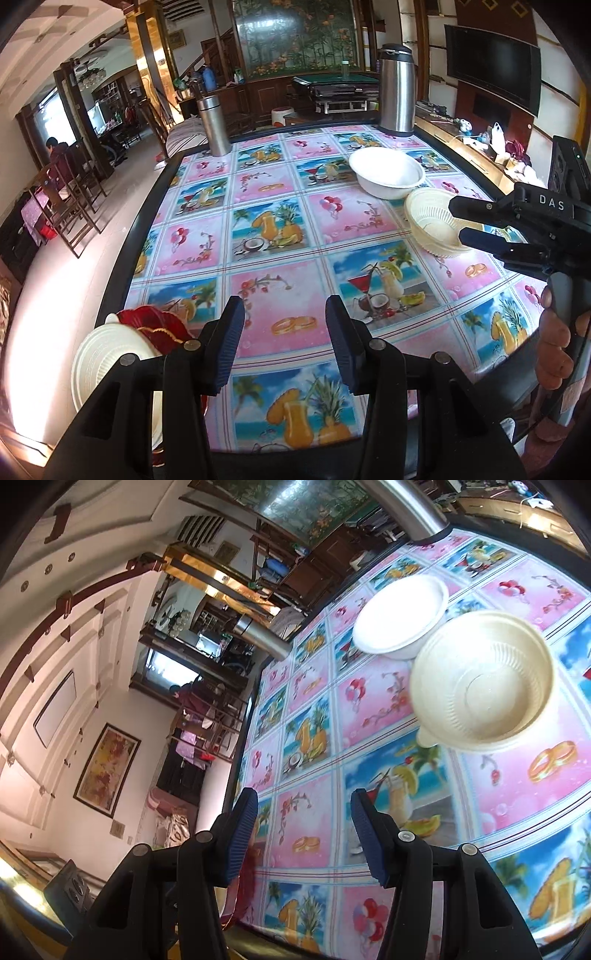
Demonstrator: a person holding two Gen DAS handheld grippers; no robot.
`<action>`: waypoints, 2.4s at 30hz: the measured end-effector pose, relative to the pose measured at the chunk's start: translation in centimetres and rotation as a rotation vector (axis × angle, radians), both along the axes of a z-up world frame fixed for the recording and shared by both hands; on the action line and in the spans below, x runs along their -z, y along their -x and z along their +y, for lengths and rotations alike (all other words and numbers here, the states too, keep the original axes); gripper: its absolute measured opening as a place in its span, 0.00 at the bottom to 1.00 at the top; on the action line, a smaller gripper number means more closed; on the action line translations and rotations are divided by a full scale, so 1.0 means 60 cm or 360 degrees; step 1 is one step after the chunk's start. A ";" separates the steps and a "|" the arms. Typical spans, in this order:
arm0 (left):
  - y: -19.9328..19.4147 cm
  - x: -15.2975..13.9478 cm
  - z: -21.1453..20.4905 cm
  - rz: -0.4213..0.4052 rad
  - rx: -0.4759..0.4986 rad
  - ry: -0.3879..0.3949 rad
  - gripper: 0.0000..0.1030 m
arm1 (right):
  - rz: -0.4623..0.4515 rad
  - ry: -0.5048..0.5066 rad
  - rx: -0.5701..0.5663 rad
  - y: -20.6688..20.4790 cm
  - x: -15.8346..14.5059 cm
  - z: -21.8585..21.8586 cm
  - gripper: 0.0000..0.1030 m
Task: Organize plates and bowls
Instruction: 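Move the left tool back to the beige ribbed bowl beside the white bowl, then close the left tool on the rim of the beige ribbed bowl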
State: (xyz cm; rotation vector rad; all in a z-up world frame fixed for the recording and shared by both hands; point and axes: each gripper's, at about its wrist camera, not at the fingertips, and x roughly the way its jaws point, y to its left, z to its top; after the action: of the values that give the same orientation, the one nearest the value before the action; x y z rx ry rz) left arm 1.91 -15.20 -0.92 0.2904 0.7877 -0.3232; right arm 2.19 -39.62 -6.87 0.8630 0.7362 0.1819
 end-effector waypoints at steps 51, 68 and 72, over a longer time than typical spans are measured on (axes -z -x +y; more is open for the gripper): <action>-0.151 0.077 -0.266 0.0242 0.0268 -0.0053 0.43 | 0.0203 0.0054 0.0412 0.022 0.041 -0.272 0.55; -0.201 0.099 -0.294 0.0400 0.0310 0.0070 0.42 | 0.0284 0.0089 0.0395 -0.012 0.062 -0.280 0.55; -0.225 0.119 -0.293 0.0592 0.0313 0.0186 0.42 | 0.0299 0.0096 0.0387 -0.019 0.064 -0.279 0.55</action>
State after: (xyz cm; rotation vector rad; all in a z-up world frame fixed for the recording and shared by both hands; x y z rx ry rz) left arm 15.41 -32.78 -8.08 0.1997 1.1043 -0.6183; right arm 3.33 -56.37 -10.69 0.9121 0.7998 -0.1390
